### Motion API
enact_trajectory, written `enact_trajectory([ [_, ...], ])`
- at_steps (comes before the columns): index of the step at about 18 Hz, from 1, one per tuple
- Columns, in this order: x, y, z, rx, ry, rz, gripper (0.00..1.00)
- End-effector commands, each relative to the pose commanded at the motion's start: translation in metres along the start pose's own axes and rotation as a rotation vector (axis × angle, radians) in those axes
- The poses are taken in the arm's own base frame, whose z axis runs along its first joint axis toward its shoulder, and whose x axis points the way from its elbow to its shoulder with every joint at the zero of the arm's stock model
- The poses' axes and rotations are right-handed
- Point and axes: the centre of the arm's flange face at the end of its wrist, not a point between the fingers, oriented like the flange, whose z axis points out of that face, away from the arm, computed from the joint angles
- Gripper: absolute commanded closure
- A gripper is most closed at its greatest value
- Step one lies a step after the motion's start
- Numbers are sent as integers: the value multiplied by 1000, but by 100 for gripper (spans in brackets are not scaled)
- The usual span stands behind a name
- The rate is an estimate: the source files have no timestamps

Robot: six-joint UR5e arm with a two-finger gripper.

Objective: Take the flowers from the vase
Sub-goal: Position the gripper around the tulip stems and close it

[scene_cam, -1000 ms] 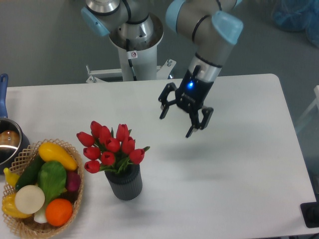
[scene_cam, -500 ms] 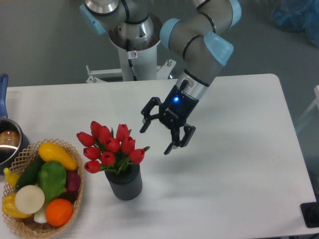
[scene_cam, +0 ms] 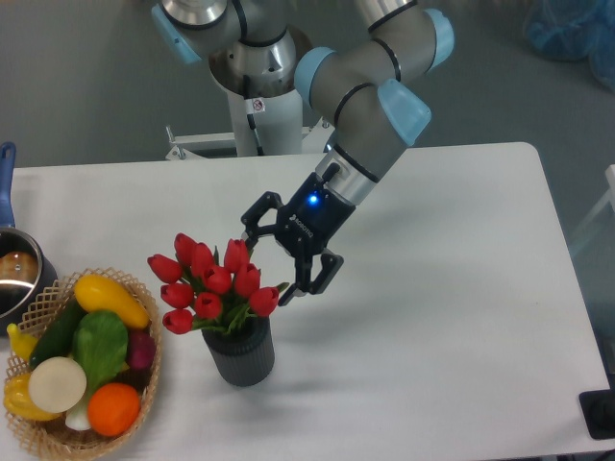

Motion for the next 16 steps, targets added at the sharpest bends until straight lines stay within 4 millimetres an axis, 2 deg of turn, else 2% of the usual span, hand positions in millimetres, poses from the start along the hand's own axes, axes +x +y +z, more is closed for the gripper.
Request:
enact_trajectory([
  [4, -7, 6, 6, 24, 11, -12, 0],
  [16, -14, -6, 20, 50, 34, 13, 0],
])
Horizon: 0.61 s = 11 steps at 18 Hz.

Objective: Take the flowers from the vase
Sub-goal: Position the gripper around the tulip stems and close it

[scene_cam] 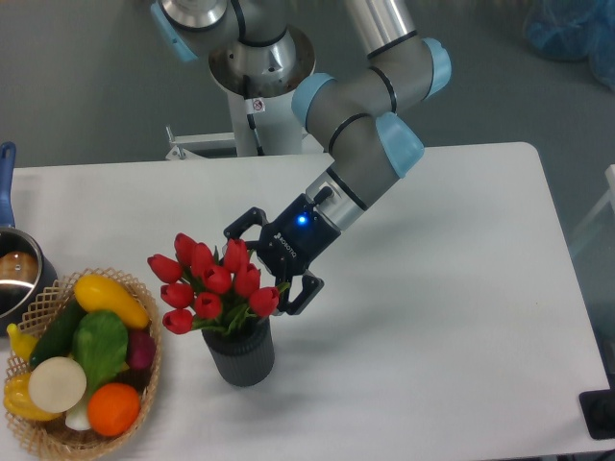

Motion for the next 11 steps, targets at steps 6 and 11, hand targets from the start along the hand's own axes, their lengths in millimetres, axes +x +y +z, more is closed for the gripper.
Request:
enact_trajectory([
  [6, -3, 0, 10, 9, 17, 2, 0],
  [11, -11, 0, 13, 50, 25, 5, 3],
])
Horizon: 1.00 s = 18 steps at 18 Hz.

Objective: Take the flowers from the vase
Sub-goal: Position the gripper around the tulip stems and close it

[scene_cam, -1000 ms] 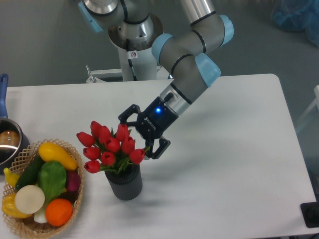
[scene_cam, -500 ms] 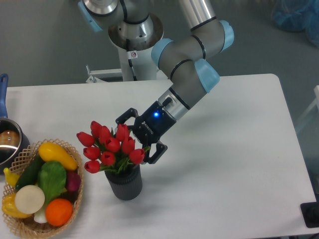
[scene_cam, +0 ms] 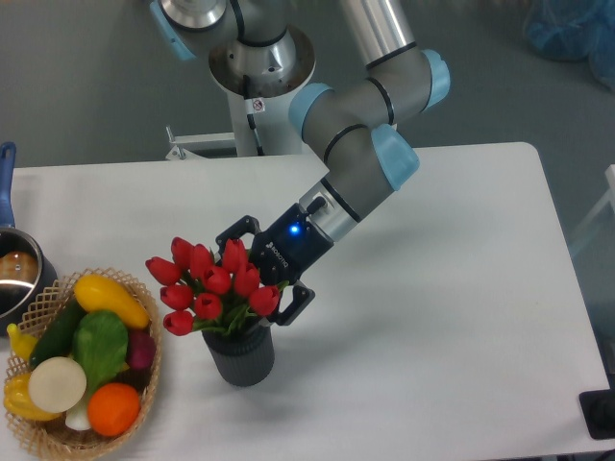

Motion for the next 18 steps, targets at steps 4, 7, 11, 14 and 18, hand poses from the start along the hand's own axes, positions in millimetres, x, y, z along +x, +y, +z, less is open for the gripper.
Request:
enact_trajectory([
  [4, -4, -4, -1, 4, -4, 10, 17],
  [7, -4, -3, -1, 4, -2, 7, 27],
  [11, -1, -5, -3, 4, -5, 9, 38],
  [14, 2, -3, -1, 2, -2, 6, 57],
  [18, 1, -2, -4, 2, -6, 2, 61],
])
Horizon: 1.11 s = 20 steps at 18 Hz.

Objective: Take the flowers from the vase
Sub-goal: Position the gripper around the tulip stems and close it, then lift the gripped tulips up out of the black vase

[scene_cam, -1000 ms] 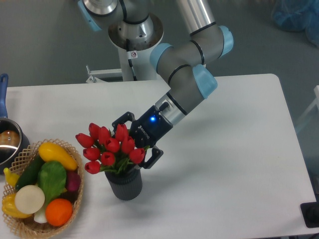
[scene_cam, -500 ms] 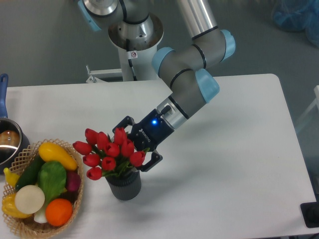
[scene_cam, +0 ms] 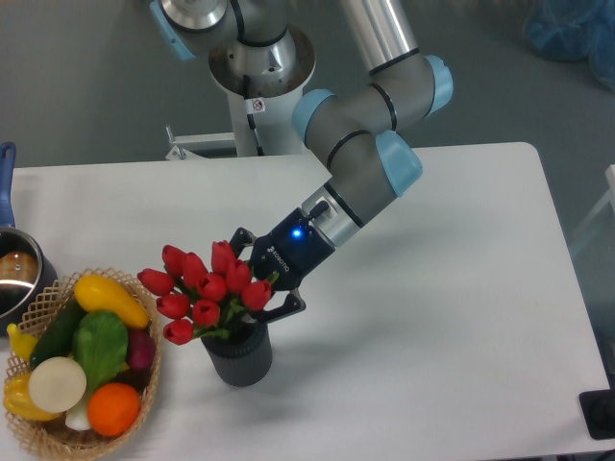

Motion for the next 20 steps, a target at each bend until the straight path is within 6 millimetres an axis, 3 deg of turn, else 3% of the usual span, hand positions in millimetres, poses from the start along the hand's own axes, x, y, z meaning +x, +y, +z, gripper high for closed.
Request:
enact_trajectory([
  [1, 1, 0, 0, 0, 1, -3, 67],
  [7, 4, -6, -6, 12, -8, 4, 66],
  [20, 18, -47, -28, 116, -18, 30, 65],
])
